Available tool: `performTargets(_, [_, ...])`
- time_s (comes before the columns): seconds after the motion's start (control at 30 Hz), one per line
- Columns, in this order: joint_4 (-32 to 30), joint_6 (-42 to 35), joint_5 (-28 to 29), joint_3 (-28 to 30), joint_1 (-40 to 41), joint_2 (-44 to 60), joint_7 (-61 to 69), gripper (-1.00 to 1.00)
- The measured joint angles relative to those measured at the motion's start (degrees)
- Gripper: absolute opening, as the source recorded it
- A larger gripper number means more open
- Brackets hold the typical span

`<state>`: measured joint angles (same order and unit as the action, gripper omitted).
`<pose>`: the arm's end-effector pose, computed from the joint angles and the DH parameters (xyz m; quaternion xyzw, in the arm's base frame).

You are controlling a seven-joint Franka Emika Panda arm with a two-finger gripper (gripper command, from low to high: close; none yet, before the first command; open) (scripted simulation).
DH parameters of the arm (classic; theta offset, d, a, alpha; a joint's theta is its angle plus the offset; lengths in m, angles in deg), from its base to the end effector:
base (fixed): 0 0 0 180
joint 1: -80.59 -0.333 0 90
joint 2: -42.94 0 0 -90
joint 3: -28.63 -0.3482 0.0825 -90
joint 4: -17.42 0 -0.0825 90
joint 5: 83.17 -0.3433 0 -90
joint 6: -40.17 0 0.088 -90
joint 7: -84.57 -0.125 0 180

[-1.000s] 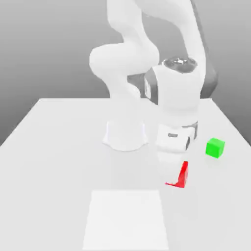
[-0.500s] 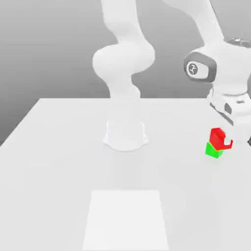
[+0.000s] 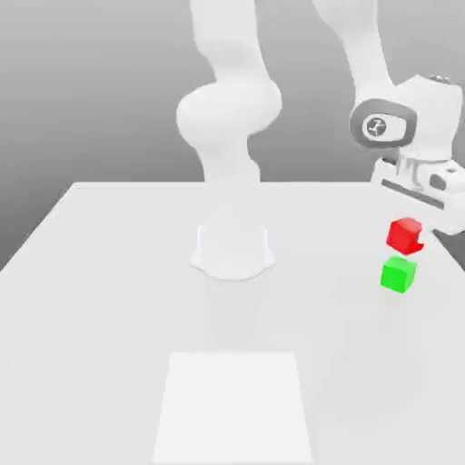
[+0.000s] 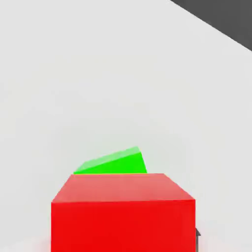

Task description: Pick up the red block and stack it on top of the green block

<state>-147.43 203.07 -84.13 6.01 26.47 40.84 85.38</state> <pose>0.0795 0.3289 0.2549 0.7847 0.6199 0.0028 0.0036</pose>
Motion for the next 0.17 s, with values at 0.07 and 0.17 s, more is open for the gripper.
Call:
performTargets(0.07, [0.0,3.0,4.1,0.7,0.3,3.3,-2.9,-1.0])
performTargets(0.17, [0.0,4.1,5.9,1.2,0.2,4.6,-4.1,1.0])
